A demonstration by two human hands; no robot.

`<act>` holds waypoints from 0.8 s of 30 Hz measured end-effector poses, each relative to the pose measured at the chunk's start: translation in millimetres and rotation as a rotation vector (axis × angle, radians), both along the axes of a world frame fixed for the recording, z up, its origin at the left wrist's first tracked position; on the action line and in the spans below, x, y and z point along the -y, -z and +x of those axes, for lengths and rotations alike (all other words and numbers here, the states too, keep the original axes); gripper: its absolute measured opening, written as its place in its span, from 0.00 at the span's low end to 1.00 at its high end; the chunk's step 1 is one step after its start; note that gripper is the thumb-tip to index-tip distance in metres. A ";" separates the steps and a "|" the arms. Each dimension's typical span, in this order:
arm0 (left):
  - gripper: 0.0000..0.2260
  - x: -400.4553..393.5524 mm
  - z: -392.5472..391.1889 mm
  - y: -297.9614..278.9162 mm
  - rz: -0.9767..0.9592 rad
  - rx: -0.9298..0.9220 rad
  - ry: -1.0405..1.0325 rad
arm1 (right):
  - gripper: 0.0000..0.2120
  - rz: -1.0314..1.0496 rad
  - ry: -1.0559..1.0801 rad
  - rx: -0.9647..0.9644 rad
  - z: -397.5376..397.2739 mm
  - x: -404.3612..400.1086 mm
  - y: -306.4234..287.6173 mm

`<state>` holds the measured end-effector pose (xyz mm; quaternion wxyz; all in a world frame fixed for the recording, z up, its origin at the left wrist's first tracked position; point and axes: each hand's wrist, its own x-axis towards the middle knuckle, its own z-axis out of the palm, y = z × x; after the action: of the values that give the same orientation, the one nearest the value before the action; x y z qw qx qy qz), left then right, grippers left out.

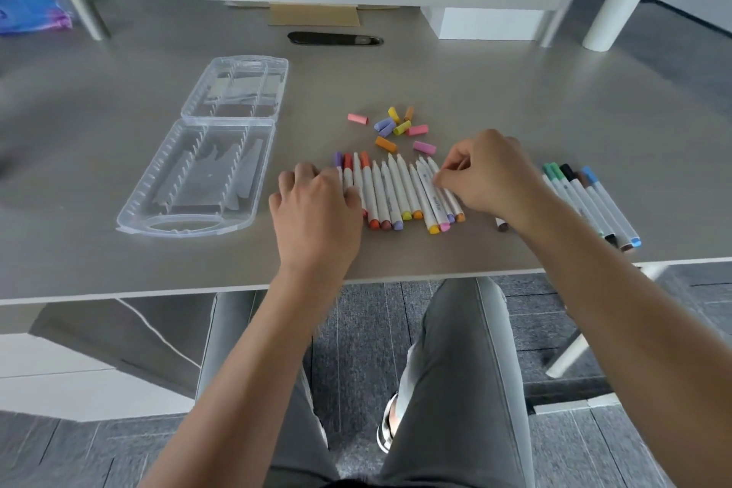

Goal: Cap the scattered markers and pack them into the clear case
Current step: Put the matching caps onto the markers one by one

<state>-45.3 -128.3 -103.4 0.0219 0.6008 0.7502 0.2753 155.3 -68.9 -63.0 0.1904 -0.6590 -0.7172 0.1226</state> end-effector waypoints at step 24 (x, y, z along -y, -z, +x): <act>0.10 9.9 3.9 -20.5 0.234 0.375 0.096 | 0.14 -0.187 0.018 0.165 -31.6 -28.2 -17.4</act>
<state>-41.4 -138.1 -82.9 0.1043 0.5724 0.6667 0.4659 123.7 -40.7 -45.6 0.0696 -0.6882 -0.7099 0.1329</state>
